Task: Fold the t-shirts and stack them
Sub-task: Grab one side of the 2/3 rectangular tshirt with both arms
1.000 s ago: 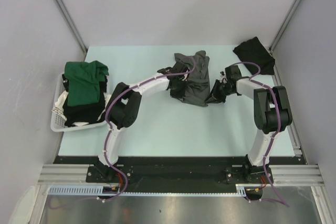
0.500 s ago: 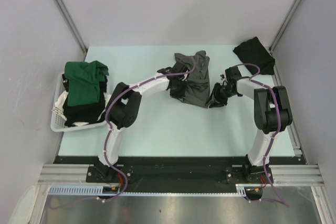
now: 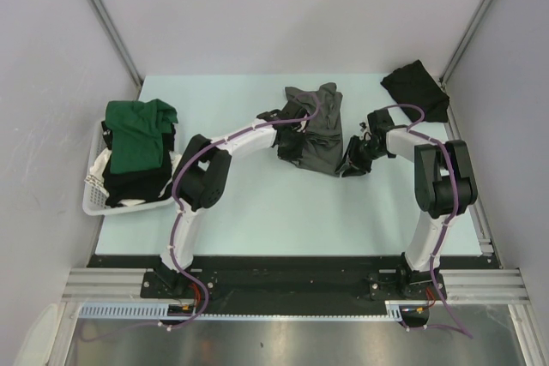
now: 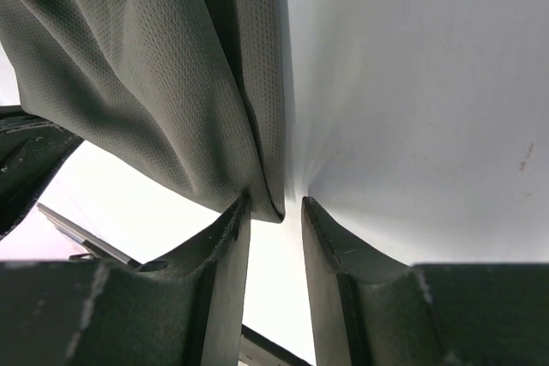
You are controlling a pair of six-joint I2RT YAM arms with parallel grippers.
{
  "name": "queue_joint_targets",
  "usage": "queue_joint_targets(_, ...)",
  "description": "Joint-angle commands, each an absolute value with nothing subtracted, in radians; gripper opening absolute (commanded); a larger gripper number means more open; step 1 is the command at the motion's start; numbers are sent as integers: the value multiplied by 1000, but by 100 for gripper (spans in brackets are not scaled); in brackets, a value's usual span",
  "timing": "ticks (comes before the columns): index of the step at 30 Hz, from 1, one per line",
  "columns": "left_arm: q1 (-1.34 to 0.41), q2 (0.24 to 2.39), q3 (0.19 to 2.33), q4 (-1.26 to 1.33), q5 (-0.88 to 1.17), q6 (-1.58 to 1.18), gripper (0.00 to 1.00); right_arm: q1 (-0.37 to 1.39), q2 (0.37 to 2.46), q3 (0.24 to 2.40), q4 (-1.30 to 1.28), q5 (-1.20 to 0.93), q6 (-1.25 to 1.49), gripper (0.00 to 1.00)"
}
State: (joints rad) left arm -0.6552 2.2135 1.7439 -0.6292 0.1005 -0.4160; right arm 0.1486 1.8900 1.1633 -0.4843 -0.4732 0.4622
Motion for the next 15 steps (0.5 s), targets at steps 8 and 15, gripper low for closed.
queue_joint_targets(8, -646, 2161, 1756, -640, 94, -400, 0, 160, 1925, 1167, -410, -502, 483, 31)
queue_joint_targets(15, -647, 2157, 1752, -644, 86, -402, 0, 169, 1934, 1167, -394, -509, 483, 11)
